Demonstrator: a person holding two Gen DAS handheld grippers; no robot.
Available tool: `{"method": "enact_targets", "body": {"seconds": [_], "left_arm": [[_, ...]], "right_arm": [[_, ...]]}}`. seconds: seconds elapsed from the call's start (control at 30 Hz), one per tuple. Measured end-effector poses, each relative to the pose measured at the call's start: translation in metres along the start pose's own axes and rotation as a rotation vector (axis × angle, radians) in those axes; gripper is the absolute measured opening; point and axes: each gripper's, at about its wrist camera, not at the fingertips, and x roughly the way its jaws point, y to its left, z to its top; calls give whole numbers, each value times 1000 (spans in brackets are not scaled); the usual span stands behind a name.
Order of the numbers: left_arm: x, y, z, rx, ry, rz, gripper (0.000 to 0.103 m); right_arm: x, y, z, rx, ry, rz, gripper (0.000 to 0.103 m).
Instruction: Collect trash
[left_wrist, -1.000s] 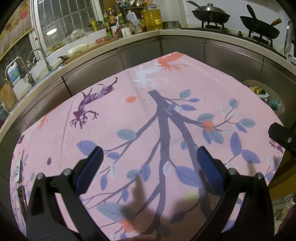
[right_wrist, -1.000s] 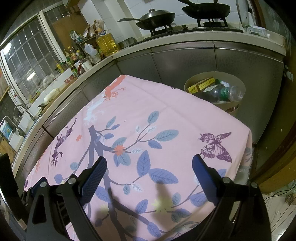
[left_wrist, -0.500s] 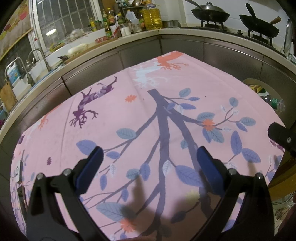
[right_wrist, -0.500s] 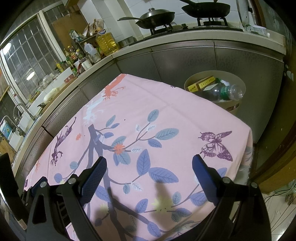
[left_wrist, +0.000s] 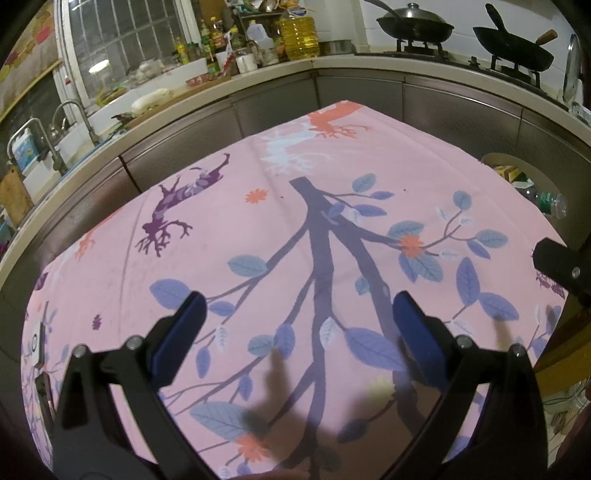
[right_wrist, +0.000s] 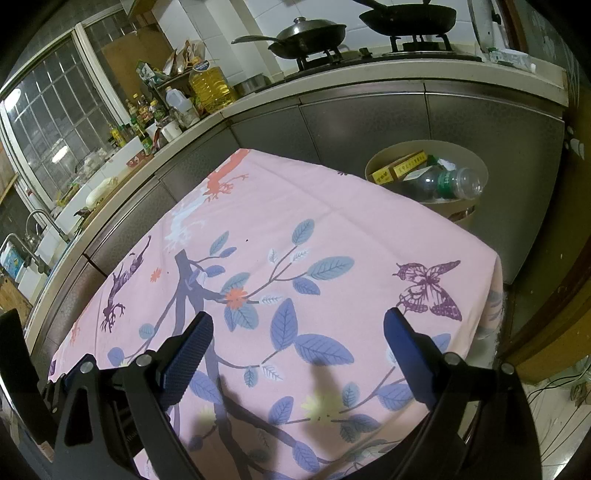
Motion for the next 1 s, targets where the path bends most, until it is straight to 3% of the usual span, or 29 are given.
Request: {"method": "enact_targets", "body": {"seconds": [1.0], "left_arm": [[-1,-9,7,31,-3,-30,97]], "right_arm": [[-1,0,2,0,-2,1,90]]}}
